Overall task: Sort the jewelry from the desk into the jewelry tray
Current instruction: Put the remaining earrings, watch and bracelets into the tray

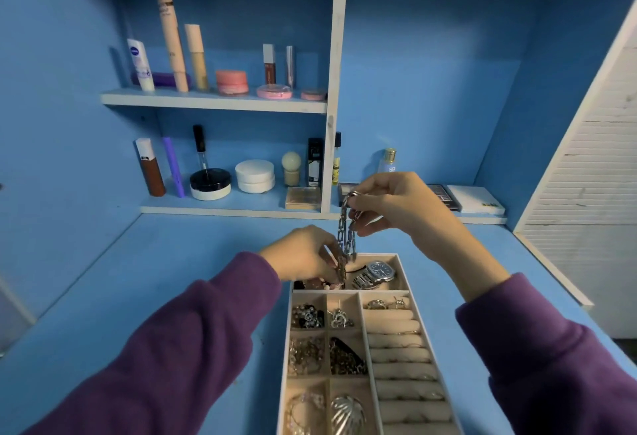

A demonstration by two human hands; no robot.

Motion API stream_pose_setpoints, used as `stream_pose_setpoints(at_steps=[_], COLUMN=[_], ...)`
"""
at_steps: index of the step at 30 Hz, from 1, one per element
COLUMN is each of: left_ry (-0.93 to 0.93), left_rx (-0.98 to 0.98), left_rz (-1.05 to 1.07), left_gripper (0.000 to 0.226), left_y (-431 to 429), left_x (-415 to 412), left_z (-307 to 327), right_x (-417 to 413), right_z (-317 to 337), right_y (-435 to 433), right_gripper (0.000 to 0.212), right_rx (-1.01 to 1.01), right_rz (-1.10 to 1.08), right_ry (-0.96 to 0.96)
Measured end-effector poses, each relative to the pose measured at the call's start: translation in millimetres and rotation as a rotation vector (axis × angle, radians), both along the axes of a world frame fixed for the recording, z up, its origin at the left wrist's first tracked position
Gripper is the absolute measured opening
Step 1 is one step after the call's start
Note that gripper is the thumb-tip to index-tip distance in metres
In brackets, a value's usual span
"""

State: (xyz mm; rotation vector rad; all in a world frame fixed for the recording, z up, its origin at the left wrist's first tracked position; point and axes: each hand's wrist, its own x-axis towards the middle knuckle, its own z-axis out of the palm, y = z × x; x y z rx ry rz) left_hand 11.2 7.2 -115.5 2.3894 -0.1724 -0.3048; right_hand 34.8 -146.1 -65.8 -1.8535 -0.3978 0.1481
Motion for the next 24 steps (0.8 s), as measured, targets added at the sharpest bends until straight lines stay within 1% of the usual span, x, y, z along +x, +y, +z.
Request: stream_pose_setpoints(at_steps=[3,6,9,10,12,13,14,16,18,20,24], left_ry=[-0.001,0.014,-0.03,-0.059,-0.12,-0.141,-0.152,-0.16,-0.177,-0.198,-0.193], left_rx=[0.014,-0.009,0.015,0.018,0.014,0.022,0.038,0.077,0.11,0.131,0.212], left_rz=[-0.023,-0.008,0.021,0.034,0.059,0.068,0.072,0.067,0.058,0.028,-0.077], left_gripper=[0.02,0.021,0.036,0.037,0.03,0.026,0.024,0.022,0.021,0.021,0.024], left_y=[-1.9,-1.2,-2.5,-3.7,-6.4,-7.1,-7.7,-7.9,-7.6,-8.0,-13.5], left_x=[1.0,2.9,5.4,5.8,6.9,7.5,7.7,7.9,7.7,6.8,2.9], left_z=[-4.2,-6.2,-6.0,-5.9,-6.8,-7.8,-8.9,-10.8,-10.7,-9.2,-13.9], right_x=[2.5,5.4,7.0,7.5,9.3,10.6,12.8,15.7,14.5,11.3,5.5], right_z=[-8.7,-17.4,-24.0,-25.8,-29.3,-31.5,-35.0,-41.3,-44.7,-46.6,-54.9], right_y=[2.9,2.8,1.0,-0.5,-4.6,-6.7,-9.0,-13.3,-16.3,-19.1,-23.5], right_gripper=[0.01,0.006,0.003,0.003,0.003,0.005,0.009,0.013,0.013,0.011,0.019], right_rx=[-0.054,-0.077,-0.041,-0.02,-0.001,-0.031,-0.112,-0.372,-0.566,-0.66,-0.869], right_rz=[-0.01,-0.013,0.023,0.037,0.043,0.032,0.006,-0.046,-0.017,0.079,0.255], right_ry=[0.001,0.057,0.132,0.15,0.17,0.158,0.112,-0.046,-0.17,-0.219,-0.31])
